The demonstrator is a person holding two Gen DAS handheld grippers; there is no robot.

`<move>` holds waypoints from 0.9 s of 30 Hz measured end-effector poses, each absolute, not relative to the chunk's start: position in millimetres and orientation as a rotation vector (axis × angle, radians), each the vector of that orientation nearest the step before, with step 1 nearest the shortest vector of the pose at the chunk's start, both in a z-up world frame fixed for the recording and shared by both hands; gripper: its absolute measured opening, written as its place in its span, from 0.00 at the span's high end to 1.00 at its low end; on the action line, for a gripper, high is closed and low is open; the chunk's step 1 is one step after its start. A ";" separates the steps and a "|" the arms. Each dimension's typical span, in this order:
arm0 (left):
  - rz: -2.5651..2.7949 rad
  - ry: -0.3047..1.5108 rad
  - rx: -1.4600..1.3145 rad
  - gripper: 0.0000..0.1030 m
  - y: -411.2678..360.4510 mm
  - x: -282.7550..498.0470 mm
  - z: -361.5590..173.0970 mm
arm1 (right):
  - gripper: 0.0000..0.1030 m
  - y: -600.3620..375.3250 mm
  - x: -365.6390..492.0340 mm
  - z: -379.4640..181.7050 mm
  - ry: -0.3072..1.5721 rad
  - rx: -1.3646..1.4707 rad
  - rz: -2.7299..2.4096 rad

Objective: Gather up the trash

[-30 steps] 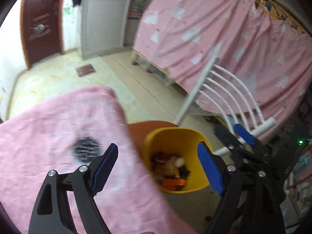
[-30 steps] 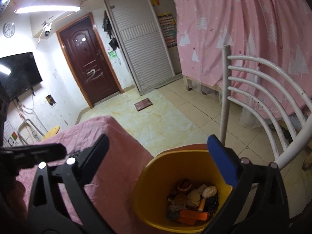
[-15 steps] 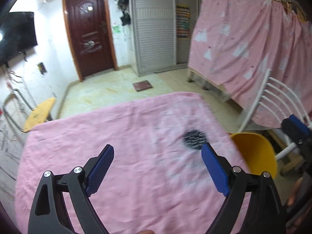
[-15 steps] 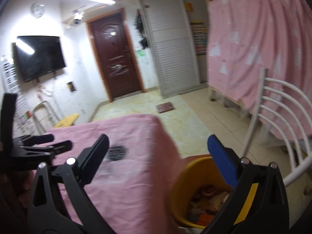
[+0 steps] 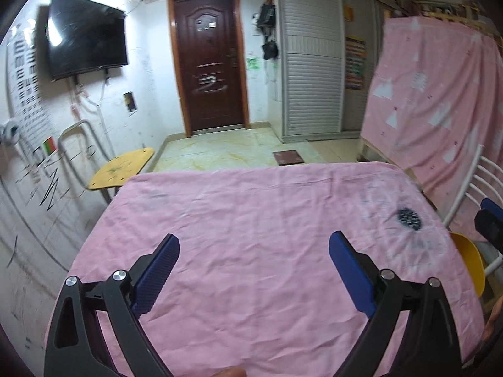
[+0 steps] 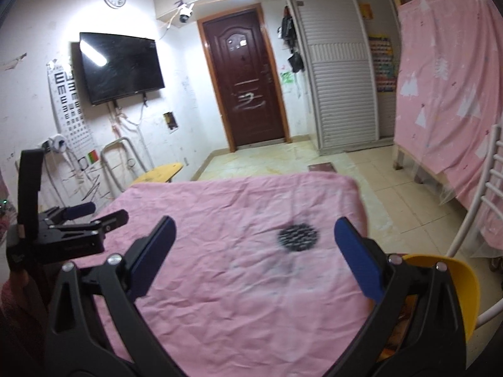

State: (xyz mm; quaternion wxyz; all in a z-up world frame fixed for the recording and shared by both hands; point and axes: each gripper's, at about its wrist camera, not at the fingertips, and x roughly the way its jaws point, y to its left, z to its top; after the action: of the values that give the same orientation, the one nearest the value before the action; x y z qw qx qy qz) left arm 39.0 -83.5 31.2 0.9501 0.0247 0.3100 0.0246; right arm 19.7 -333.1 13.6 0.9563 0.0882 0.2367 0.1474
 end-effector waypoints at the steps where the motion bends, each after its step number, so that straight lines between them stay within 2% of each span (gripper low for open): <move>1: 0.065 0.623 0.051 0.14 -78.2 37.6 29.5 | 0.06 -325.6 19.9 11.7 0.487 0.175 0.313; 12: 0.181 0.583 0.007 0.11 -26.2 20.3 11.4 | 0.06 -274.4 15.7 -5.8 0.479 0.187 0.434; 27: 0.178 0.589 -0.018 0.11 -21.0 21.8 3.6 | 0.06 -275.2 25.5 -11.8 0.513 0.219 0.443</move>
State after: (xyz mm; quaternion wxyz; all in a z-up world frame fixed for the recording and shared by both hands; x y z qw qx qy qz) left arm 21.8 -21.0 3.6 0.9531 -0.0089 0.2897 0.0874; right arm 25.5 -275.2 -11.8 0.9372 0.1073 0.2511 0.2170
